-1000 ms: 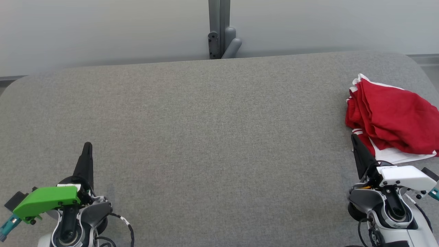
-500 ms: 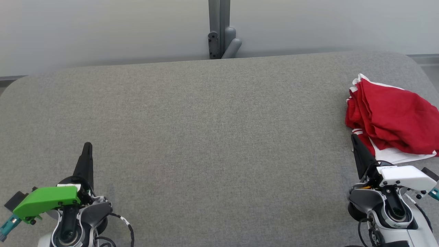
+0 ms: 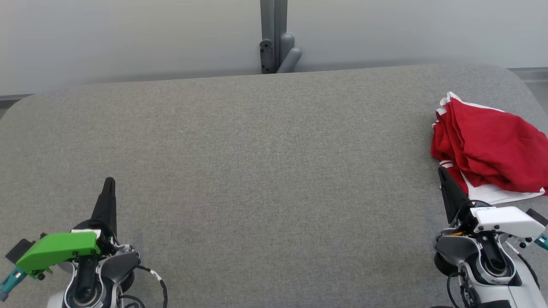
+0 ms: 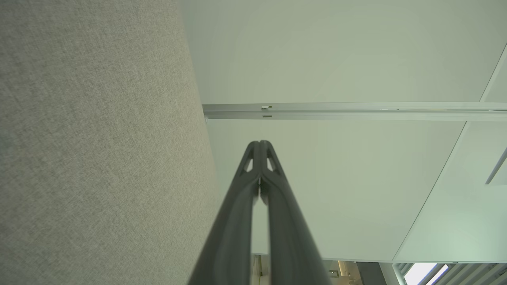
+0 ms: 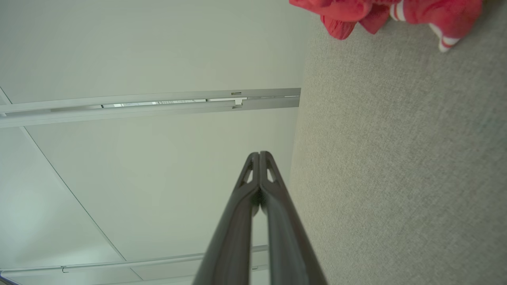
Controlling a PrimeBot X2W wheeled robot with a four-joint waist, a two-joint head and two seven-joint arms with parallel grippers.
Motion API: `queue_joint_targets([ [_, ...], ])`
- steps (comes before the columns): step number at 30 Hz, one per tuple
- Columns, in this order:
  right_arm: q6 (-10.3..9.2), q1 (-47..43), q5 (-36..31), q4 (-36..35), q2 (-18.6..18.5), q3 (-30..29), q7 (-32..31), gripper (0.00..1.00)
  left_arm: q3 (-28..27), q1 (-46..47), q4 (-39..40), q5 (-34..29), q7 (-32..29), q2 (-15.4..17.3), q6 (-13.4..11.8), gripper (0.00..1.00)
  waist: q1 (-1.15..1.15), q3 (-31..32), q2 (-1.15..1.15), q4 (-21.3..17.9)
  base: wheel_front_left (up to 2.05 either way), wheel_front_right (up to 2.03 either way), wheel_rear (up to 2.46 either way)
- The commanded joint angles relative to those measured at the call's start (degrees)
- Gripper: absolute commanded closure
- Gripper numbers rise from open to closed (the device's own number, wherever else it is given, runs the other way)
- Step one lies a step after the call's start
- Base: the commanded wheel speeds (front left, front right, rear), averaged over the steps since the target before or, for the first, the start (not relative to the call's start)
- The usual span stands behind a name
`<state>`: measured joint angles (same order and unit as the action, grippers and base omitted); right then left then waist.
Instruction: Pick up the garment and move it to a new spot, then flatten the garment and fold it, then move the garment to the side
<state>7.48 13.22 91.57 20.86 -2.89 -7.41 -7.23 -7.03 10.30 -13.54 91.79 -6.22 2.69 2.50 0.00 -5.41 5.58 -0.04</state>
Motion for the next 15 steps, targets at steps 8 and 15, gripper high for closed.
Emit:
queue_joint_targets([
  [8,0.02,0.2,0.3,-0.2,-0.4,0.0,0.0,1.00,0.0,0.7,0.0,0.1,-0.1,0.4,0.2,1.00,0.00,0.0,0.00,0.0,0.00,0.00,0.00],
  [15,0.02,0.2,0.3,-0.2,-0.4,0.1,0.1,1.00,0.0,0.7,0.0,0.1,-0.1,0.4,0.2,1.00,0.00,0.0,0.00,0.0,0.00,0.00,0.00],
])
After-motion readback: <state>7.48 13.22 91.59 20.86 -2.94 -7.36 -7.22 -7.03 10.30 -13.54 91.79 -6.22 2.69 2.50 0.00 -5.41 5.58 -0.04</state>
